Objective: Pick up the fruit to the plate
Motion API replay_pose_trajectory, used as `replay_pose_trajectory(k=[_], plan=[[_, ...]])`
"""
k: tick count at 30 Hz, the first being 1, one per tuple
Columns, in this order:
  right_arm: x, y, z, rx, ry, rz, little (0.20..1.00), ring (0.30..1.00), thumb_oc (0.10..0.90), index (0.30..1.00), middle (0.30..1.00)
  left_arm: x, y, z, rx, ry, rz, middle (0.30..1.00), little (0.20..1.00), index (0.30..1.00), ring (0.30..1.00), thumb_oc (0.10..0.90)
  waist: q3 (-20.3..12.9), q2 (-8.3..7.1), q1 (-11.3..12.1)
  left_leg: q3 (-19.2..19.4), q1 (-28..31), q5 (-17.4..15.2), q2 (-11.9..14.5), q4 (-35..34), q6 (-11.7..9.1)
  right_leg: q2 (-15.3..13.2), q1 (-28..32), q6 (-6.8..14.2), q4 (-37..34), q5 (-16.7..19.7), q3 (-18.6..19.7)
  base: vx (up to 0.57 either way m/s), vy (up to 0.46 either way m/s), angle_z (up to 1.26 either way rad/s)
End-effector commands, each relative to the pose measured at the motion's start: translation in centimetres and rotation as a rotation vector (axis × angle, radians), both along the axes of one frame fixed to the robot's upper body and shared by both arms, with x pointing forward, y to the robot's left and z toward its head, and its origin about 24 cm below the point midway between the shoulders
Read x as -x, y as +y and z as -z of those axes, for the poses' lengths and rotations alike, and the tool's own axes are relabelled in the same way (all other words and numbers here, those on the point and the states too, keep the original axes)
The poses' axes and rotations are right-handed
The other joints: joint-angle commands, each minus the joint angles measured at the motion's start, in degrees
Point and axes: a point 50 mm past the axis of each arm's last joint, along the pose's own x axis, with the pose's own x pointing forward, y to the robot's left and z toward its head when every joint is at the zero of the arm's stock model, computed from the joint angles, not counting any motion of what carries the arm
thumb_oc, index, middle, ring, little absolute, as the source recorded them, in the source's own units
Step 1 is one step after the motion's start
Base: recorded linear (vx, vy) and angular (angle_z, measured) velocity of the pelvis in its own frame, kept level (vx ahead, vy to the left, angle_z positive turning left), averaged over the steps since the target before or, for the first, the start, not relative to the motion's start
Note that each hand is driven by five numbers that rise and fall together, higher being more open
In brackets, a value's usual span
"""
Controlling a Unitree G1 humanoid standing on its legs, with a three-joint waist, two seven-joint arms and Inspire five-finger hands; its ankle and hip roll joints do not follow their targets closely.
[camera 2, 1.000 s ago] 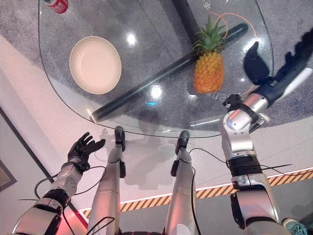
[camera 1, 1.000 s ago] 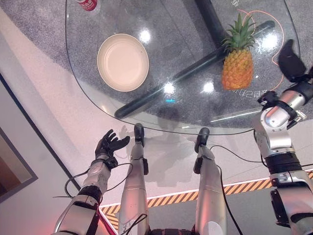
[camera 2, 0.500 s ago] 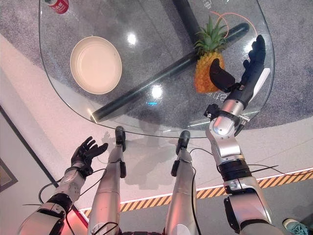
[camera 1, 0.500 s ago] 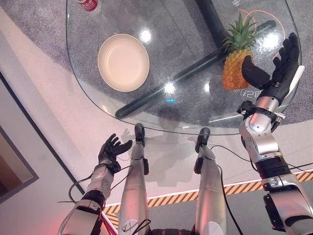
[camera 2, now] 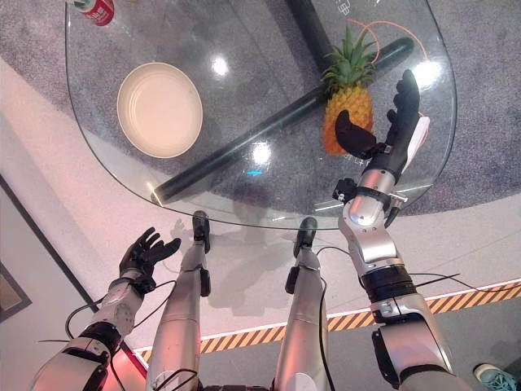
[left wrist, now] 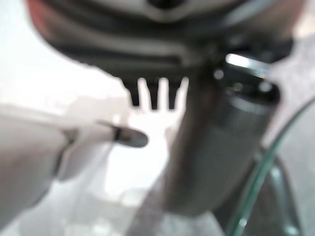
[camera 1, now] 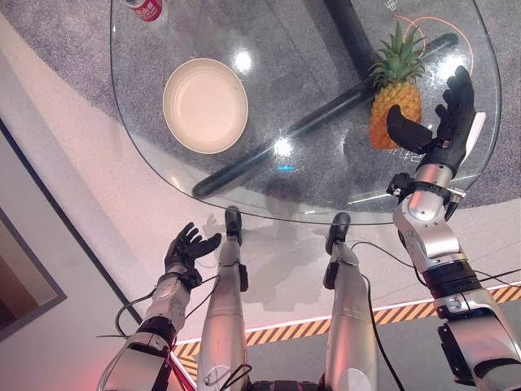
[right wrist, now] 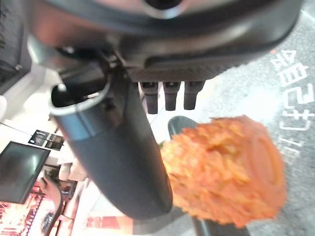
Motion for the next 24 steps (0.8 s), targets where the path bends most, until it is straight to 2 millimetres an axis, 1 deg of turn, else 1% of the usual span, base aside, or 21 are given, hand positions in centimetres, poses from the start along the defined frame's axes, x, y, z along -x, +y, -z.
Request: replay_pose_trajectory(k=[1,5,15,24], plan=[[0.8,-0.1,-2.4,0.032,-0.108,-0.028,0.9,0.9,0.8,0.9,0.9,2.0,1.4,1.4,-0.043,0.042,-0.035,0.9,0.9,0.9,0.9,0.8,-1.2,-0.42,0.1,0.8,0.7,-4.7,-1.7,4.3,2.1,1.4,1.3,-1.9,-3.4,2.1,-2.7,0.0,0.0,0.0],[0.4,-0.1,-1.5,0.02,-0.045,-0.028,0.9,0.9,0.8,0.9,0.9,2.0,1.4,1.4,-0.041,0.043,-0.034,0.9,0.9,0.9,0.9,0.8,-1.2,-0.37,0.1,0.9,0.6,-4.6,-1.6,4.4,2.1,1.4,1.2,-2.0,-3.3,2.0,-2.8,0.0,0.0,0.0],[-0.7,-0.5,0.5,0.0,0.121,-0.057,0.9,0.9,0.8,0.9,0.9,1.5,1.5,0.9,-0.049,0.041,-0.028,0.9,0.9,0.9,0.9,0.8,-1.2,-0.36,0.5,1.0,0.5,-4.2,-1.7,4.0,2.0,1.5,1.2,-2.0,-3.5,2.2,-3.1,0.0,0.0,0.0],[-1.2,-1.0,1.1,0.004,0.192,-0.05,0.9,0.9,0.8,0.9,0.9,1.4,1.5,0.8,-0.058,0.041,-0.022,0.9,0.9,0.9,0.9,0.8,-1.2,-0.34,0.8,0.9,0.0,-4.2,-1.7,4.2,2.0,1.7,0.7,-2.1,-3.1,2.2,-3.3,0.0,0.0,0.0]])
